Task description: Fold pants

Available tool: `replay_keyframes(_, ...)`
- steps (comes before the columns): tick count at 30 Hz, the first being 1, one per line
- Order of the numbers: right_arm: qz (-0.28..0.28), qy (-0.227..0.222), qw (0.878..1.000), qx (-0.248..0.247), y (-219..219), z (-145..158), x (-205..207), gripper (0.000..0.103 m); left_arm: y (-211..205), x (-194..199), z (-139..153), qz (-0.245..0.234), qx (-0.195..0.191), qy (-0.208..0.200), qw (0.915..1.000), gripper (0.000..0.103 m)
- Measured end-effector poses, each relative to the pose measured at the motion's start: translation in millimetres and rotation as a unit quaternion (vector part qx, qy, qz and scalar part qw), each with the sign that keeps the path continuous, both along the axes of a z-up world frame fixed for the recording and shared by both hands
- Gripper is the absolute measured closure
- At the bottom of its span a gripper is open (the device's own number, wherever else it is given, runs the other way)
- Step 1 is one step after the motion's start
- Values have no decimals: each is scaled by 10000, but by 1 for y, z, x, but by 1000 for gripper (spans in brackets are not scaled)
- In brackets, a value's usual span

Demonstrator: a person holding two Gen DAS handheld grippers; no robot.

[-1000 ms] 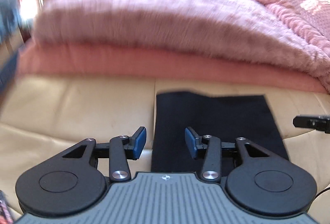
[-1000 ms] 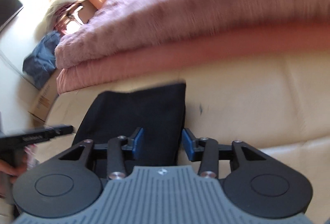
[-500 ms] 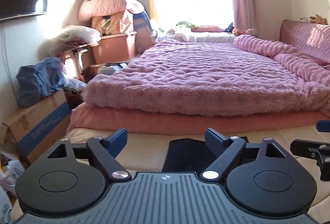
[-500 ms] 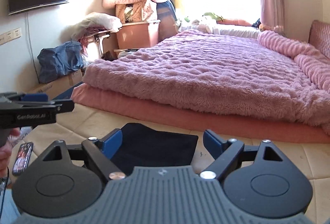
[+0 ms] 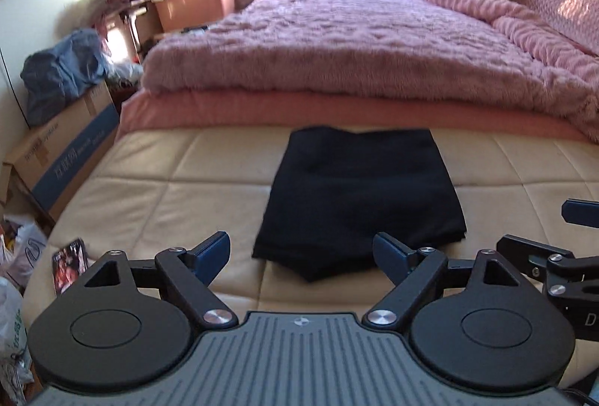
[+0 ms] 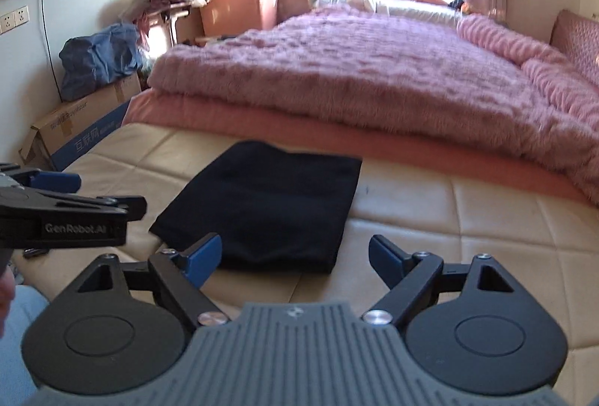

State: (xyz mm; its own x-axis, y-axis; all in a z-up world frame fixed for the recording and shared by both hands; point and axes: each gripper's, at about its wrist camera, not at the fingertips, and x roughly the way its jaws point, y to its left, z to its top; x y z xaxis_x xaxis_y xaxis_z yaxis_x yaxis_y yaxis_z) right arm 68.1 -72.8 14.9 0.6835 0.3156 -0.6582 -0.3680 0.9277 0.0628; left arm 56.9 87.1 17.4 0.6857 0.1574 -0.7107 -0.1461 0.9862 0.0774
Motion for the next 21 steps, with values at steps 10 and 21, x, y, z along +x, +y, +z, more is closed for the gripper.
replay_keyframes(10, -19, 95, 9999, -67, 1, 5, -6, 21, -12, -9, 7, -125, 61, -5, 9999, 2)
replay_keyframes(21, -123, 102, 9999, -51, -2, 7, -8, 21, -14, -12, 7, -153, 115, -41, 9998, 2)
